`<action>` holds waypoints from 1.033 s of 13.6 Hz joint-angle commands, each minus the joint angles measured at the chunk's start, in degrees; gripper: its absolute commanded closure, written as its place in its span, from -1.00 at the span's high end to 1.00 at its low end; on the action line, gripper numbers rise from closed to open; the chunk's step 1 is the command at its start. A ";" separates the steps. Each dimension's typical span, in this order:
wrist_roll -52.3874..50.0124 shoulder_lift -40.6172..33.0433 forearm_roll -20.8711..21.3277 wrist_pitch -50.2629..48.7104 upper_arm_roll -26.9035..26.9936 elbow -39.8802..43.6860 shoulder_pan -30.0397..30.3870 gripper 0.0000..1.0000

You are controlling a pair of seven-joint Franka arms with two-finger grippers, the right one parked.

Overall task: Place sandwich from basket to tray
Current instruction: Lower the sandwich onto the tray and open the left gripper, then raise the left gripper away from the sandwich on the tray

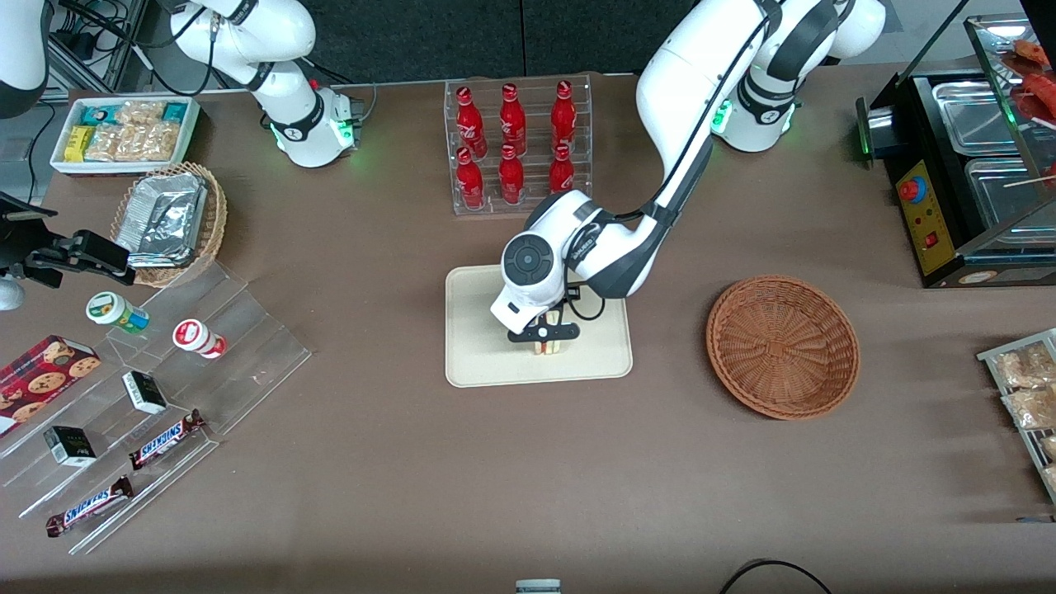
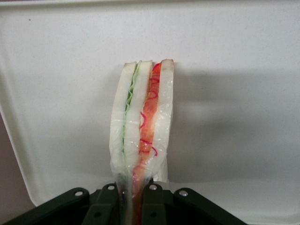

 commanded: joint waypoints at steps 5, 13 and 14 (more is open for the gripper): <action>-0.45 2.16 -0.92 -1.14 0.47 3.71 -0.43 1.00; 4.97 -0.21 -0.92 -8.41 0.73 9.23 2.90 1.00; 7.78 -0.91 -0.66 -9.82 0.91 9.51 3.08 1.00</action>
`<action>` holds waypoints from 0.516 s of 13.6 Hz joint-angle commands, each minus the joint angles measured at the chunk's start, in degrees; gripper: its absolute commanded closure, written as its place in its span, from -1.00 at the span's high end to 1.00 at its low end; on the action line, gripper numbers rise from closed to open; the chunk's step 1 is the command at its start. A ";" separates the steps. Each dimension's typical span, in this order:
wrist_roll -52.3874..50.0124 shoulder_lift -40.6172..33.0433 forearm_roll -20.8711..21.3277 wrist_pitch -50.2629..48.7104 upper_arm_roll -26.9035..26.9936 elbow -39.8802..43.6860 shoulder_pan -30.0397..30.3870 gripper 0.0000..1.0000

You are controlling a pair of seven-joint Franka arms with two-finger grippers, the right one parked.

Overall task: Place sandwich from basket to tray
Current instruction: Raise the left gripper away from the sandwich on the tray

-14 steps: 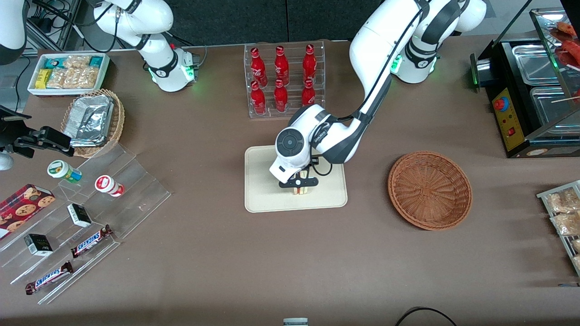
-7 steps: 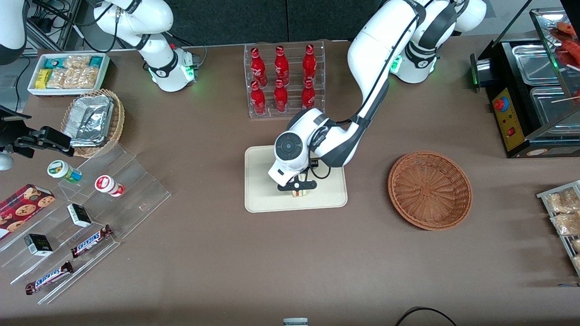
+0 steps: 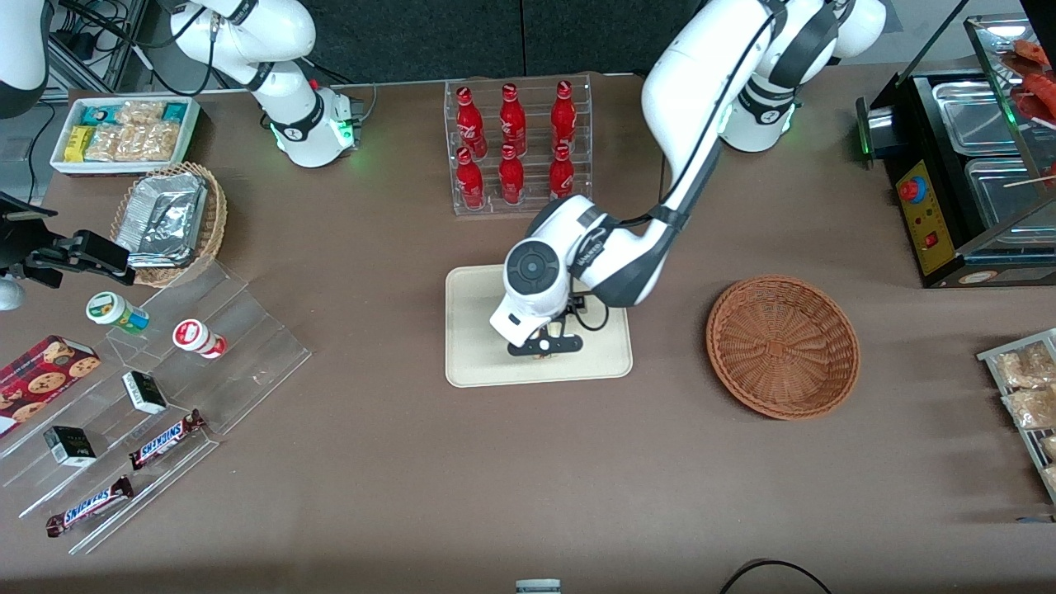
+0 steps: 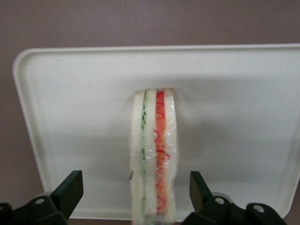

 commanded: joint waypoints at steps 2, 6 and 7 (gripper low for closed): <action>11.14 -4.17 -0.37 -5.93 1.57 1.14 3.91 1.00; 21.37 -11.63 0.07 -10.08 4.55 -4.28 7.88 1.00; 22.16 -13.66 0.07 -9.99 5.79 -6.05 8.85 1.00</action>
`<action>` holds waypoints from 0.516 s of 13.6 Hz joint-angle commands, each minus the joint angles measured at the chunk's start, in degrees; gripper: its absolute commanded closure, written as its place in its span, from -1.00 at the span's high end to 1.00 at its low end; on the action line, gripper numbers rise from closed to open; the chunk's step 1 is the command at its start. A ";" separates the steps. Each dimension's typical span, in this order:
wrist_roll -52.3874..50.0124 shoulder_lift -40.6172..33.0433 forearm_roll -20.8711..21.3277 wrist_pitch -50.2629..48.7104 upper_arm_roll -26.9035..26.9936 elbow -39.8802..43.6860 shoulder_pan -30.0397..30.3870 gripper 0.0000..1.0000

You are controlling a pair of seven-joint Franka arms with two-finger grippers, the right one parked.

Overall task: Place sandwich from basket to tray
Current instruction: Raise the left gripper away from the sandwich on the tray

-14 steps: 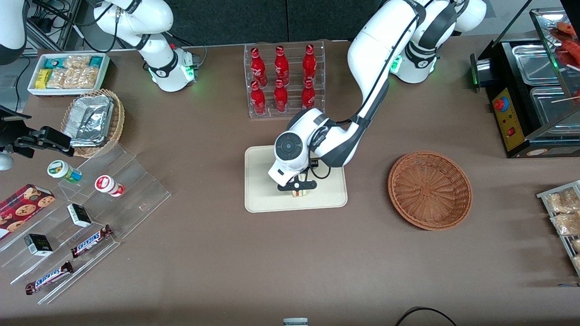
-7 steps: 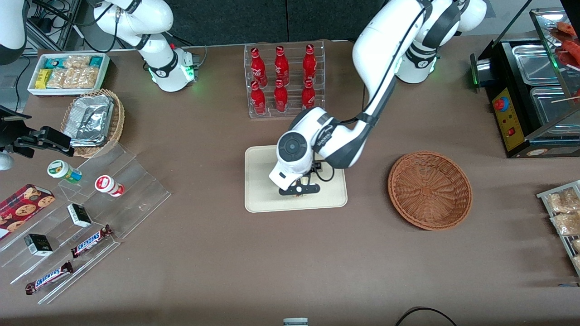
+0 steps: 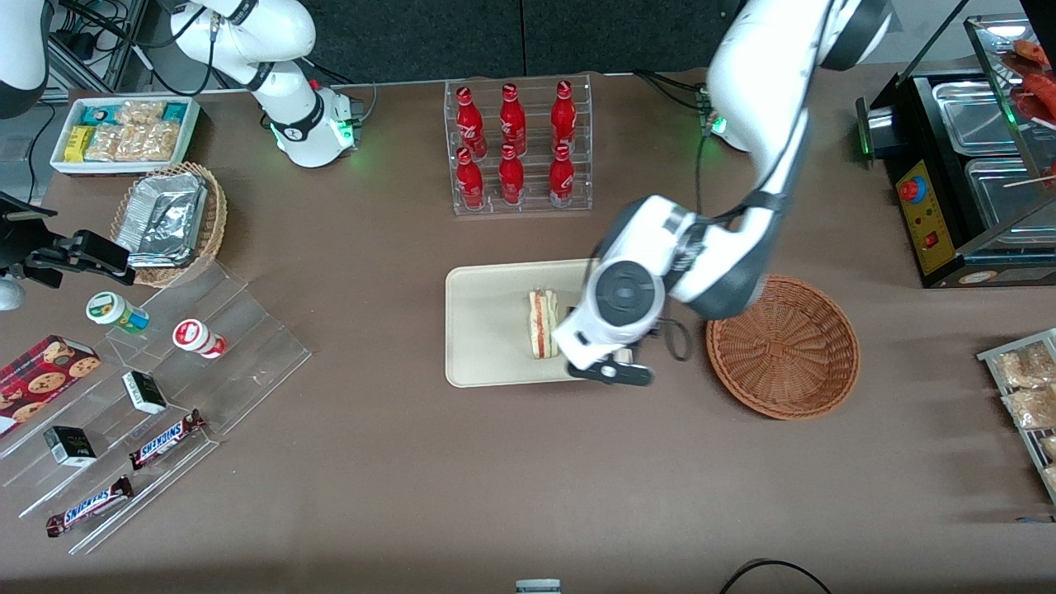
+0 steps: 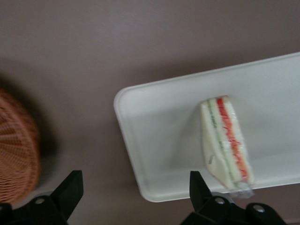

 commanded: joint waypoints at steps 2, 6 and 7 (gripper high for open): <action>5.49 -8.99 -0.10 0.39 2.18 -8.96 4.95 1.00; 14.44 -16.80 -0.10 3.90 2.18 -18.43 12.52 1.00; 16.21 -19.35 -0.19 5.57 2.18 -21.60 14.19 1.00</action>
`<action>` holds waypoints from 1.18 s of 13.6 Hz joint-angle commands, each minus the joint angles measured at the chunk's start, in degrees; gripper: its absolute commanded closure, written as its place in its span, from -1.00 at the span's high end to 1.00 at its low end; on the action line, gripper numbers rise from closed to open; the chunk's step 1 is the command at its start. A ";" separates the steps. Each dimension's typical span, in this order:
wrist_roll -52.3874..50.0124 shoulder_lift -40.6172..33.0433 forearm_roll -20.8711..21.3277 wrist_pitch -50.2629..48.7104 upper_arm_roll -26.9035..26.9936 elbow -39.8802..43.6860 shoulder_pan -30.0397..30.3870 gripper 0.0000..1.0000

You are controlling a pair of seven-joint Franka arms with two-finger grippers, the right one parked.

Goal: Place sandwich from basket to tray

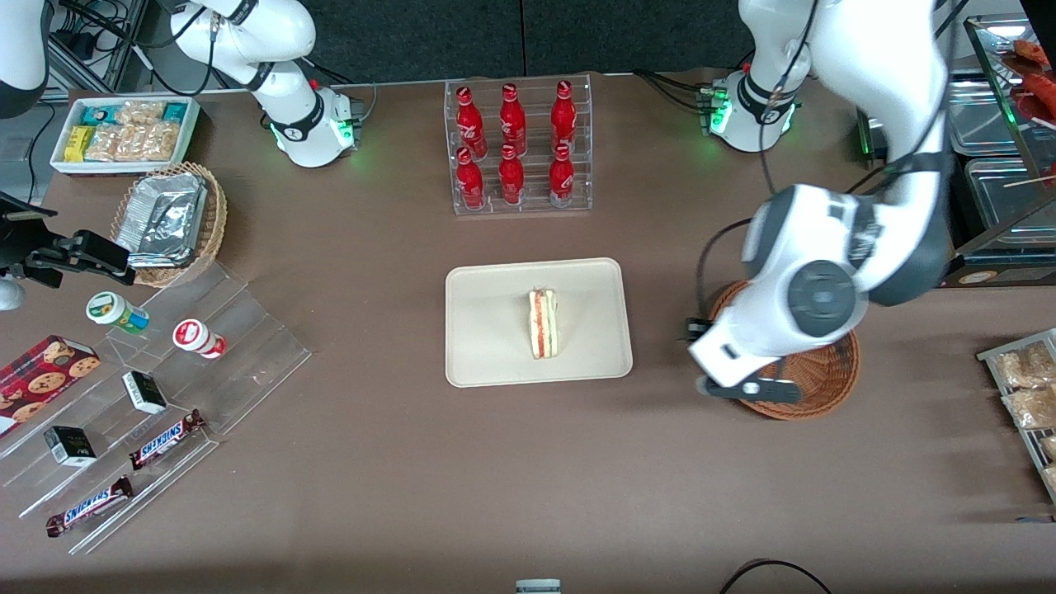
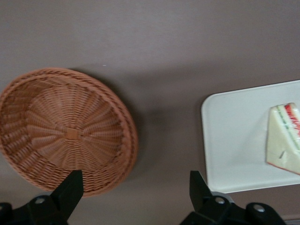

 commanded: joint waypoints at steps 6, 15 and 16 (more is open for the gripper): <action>6.44 -15.98 1.20 -1.09 1.14 -13.63 7.21 1.00; 13.21 -26.45 3.48 -13.57 -6.75 -12.32 20.92 1.00; 13.12 -27.06 3.92 -14.28 -7.03 -11.88 20.93 1.00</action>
